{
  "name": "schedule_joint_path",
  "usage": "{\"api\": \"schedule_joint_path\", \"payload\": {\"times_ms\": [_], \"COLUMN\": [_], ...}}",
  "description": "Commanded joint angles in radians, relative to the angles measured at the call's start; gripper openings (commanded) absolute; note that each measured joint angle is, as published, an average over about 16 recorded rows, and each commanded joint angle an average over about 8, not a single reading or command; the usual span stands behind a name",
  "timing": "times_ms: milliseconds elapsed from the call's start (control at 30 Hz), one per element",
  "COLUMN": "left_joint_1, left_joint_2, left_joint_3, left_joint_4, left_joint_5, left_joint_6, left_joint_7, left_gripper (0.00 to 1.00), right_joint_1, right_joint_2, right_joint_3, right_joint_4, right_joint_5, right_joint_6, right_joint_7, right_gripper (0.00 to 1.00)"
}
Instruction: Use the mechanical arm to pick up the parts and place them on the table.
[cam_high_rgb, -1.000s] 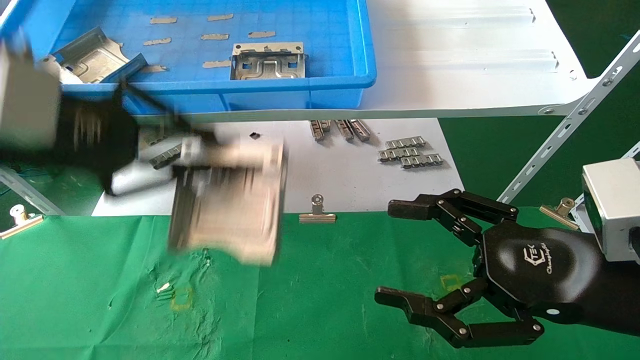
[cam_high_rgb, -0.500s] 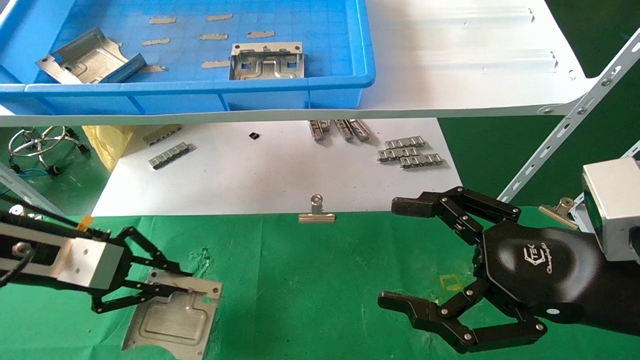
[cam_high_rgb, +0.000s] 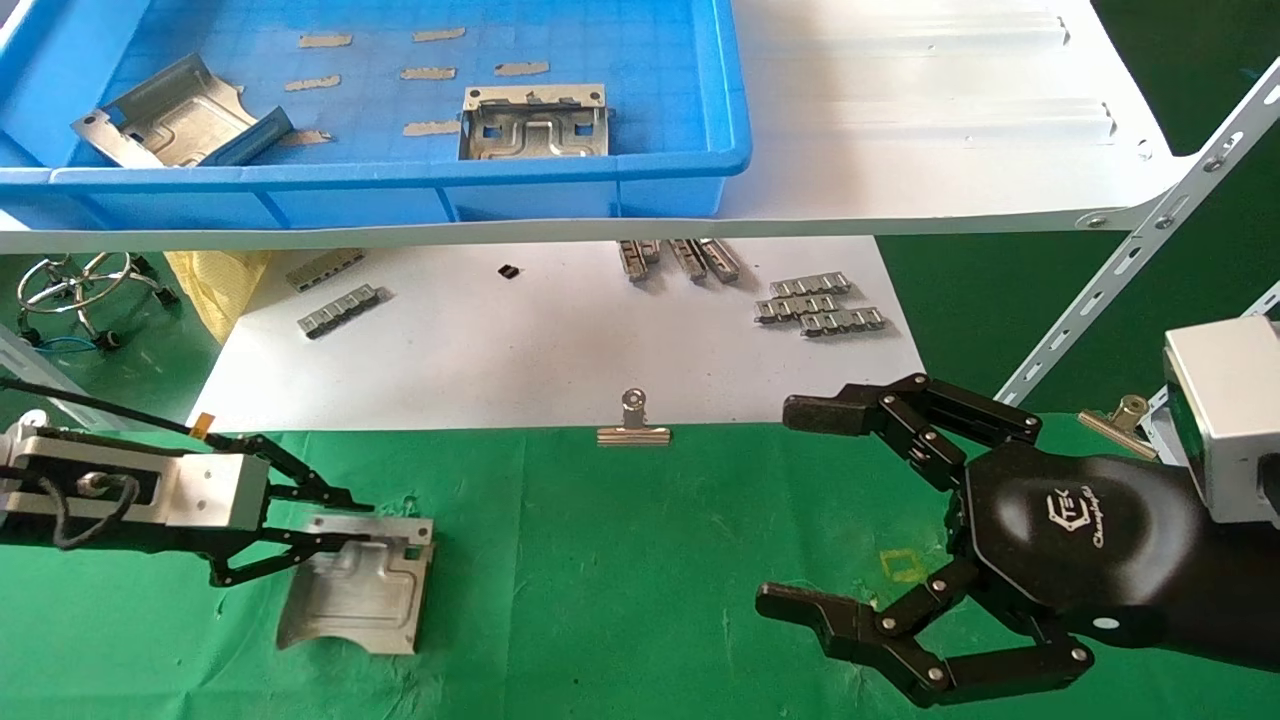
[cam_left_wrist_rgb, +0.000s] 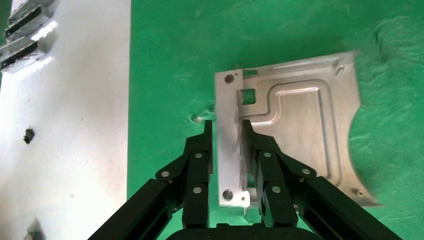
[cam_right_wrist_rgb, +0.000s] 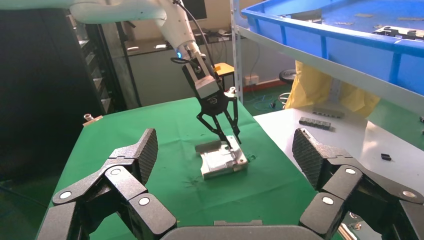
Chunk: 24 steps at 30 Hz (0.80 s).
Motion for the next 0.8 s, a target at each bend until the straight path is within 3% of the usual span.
{"api": "schedule_joint_path", "payload": {"times_ms": [33, 233, 567, 800], "left_joint_1": [0.002, 0.002, 0.059, 0.07], "left_joint_2": [0.011, 0.021, 0.003, -0.004], "left_joint_3": [0.001, -0.016, -0.009, -0.011], "left_joint_4": [0.028, 0.074, 0.049, 0.042], "left_joint_5": [0.003, -0.04, -0.146, -0.165], "left_joint_6": [-0.008, 0.058, 0.104, 0.105], "left_joint_7": [0.016, 0.01, -0.195, -0.207], "left_gripper": [1.0, 1.0, 1.0, 1.0], "right_joint_1": [0.0, 0.0, 0.0, 0.0], "right_joint_2": [0.0, 0.0, 0.0, 0.0], "right_joint_3": [0.0, 0.0, 0.0, 0.0], "right_joint_4": [0.0, 0.0, 0.0, 0.0], "right_joint_5": [0.0, 0.0, 0.0, 0.0], "right_joint_6": [0.0, 0.0, 0.0, 0.0], "right_joint_7": [0.0, 0.0, 0.0, 0.0], "right_gripper": [1.0, 1.0, 1.0, 1.0]}}
